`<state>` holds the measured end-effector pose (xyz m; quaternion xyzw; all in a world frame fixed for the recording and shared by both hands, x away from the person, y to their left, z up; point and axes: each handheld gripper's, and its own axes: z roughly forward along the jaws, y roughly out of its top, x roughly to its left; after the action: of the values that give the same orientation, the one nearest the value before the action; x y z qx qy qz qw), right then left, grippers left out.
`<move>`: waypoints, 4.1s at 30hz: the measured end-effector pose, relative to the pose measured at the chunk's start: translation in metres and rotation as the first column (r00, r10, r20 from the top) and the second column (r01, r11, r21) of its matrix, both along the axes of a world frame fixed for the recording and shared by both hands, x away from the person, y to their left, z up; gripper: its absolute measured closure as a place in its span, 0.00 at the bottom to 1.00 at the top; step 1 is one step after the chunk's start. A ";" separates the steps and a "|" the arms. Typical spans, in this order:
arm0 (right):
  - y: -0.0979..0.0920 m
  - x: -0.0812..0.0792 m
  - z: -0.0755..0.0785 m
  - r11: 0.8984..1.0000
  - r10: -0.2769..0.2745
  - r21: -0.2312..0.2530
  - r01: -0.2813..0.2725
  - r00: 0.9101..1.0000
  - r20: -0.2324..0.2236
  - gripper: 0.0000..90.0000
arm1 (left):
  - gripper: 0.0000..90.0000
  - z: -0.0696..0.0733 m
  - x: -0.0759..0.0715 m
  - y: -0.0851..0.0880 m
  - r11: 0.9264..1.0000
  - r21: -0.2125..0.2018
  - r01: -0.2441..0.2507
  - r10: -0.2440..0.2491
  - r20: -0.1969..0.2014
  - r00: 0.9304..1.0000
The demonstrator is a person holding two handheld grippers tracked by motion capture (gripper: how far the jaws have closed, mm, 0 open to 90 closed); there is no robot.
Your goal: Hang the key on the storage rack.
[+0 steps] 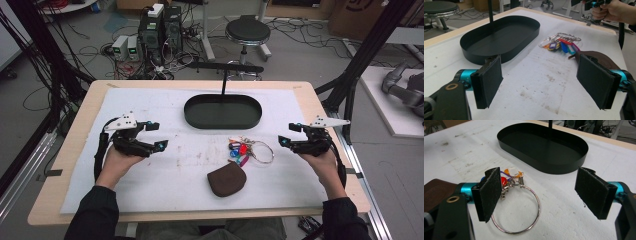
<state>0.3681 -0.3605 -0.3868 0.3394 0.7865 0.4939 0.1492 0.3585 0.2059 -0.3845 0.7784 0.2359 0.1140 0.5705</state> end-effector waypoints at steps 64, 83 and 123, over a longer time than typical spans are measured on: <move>0.036 0.020 -0.056 0.963 -0.048 -0.271 -0.006 0.980 -0.194 0.79 | 0.24 -0.006 0.002 -0.017 0.999 0.035 0.031 -0.030 -0.031 0.999; 0.037 0.018 -0.056 0.961 -0.045 -0.277 -0.003 0.985 -0.167 0.96 | 0.24 -0.006 0.001 -0.018 0.999 0.043 0.026 -0.024 -0.031 0.999; 0.032 0.027 -0.060 0.987 -0.026 -0.163 -0.014 0.971 -0.237 0.83 | 0.24 -0.008 0.000 -0.020 0.998 0.048 0.041 -0.039 -0.043 0.998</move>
<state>0.3950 -0.3289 -0.4465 0.3852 0.8355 0.3830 0.0827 0.3589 0.1859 -0.3928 0.7989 0.2295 0.0917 0.5483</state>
